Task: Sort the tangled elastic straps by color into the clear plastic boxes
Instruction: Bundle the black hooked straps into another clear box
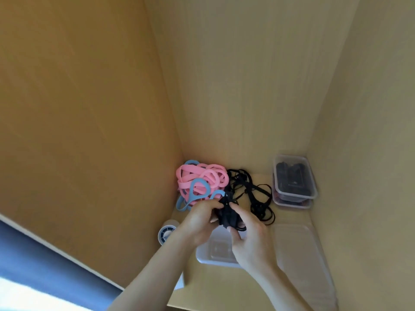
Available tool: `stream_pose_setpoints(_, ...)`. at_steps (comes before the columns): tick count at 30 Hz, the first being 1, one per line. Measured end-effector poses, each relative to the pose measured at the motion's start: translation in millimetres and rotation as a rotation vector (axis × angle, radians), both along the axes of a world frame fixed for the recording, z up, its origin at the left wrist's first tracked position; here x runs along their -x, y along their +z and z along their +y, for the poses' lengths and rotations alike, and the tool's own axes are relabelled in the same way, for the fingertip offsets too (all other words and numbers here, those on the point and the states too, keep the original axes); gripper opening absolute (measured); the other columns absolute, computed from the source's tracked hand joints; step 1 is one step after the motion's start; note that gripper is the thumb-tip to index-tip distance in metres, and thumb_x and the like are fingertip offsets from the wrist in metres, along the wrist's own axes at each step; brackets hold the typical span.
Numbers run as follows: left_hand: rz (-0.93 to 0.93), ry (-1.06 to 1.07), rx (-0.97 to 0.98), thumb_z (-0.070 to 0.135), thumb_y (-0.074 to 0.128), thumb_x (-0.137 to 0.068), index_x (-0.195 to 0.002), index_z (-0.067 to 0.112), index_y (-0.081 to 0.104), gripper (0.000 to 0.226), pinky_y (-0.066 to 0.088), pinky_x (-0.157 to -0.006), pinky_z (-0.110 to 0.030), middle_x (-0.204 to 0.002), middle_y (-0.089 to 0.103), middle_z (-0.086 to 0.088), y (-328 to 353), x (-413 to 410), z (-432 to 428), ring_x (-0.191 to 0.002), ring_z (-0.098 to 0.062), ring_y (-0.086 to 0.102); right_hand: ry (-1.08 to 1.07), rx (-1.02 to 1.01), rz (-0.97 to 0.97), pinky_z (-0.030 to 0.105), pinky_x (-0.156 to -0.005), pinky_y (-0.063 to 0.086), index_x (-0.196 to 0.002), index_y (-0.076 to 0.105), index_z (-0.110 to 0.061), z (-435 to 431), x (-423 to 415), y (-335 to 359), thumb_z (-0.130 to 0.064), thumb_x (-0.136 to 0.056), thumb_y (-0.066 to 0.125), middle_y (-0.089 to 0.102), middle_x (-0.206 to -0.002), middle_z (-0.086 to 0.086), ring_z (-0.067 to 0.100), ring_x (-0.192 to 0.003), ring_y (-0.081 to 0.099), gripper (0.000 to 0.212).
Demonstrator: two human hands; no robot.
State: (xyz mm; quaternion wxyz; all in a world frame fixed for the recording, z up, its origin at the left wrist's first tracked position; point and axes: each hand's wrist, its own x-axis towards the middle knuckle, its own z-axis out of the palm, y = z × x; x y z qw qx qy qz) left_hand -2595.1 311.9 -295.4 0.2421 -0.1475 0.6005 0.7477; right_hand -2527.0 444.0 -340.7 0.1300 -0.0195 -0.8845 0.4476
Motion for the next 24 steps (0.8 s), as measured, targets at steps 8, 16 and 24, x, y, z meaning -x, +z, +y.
stream_pose_setpoints(8,0.468,-0.5,0.64,0.024,0.067,-0.07,-0.146,0.035,0.028,0.086,0.034,-0.104,-0.01,-0.154,0.033,0.013,-46.2,-25.0,-48.2,-0.137,0.01,0.032,-0.013,0.222,-0.189,0.012,-0.087,0.052,-0.137,0.059,-0.034,5.2,-8.0,-17.9,-0.011,-0.087,0.076,0.07,-0.111,-0.014,-0.005,-0.095,0.065,0.057)
stream_pose_setpoints(16,0.569,-0.596,0.856,0.051,0.088,-0.059,-0.158,0.04,-0.001,0.134,0.032,-0.12,-0.038,-0.163,0.015,0.019,-84.4,-27.5,-50.8,-0.151,-0.003,0.014,0.072,0.212,-0.389,0.024,-0.099,0.053,-0.14,0.057,-0.024,1.5,-11.1,-41.2,-0.015,-0.088,0.075,0.067,-0.124,-0.01,0.005,-0.112,0.064,0.056)
stream_pose_setpoints(24,0.594,-0.495,0.824,0.059,0.089,-0.047,-0.14,0.057,0.02,0.116,0.042,-0.102,-0.021,-0.137,0.037,0.036,-97.9,-27.8,-57.2,-0.128,0.005,0.04,0.069,0.075,-0.498,0.013,-0.082,0.047,-0.133,0.062,-0.018,-17.8,8.9,-47.0,-0.023,-0.088,0.075,0.06,-0.127,-0.002,0.015,-0.114,0.061,0.047)
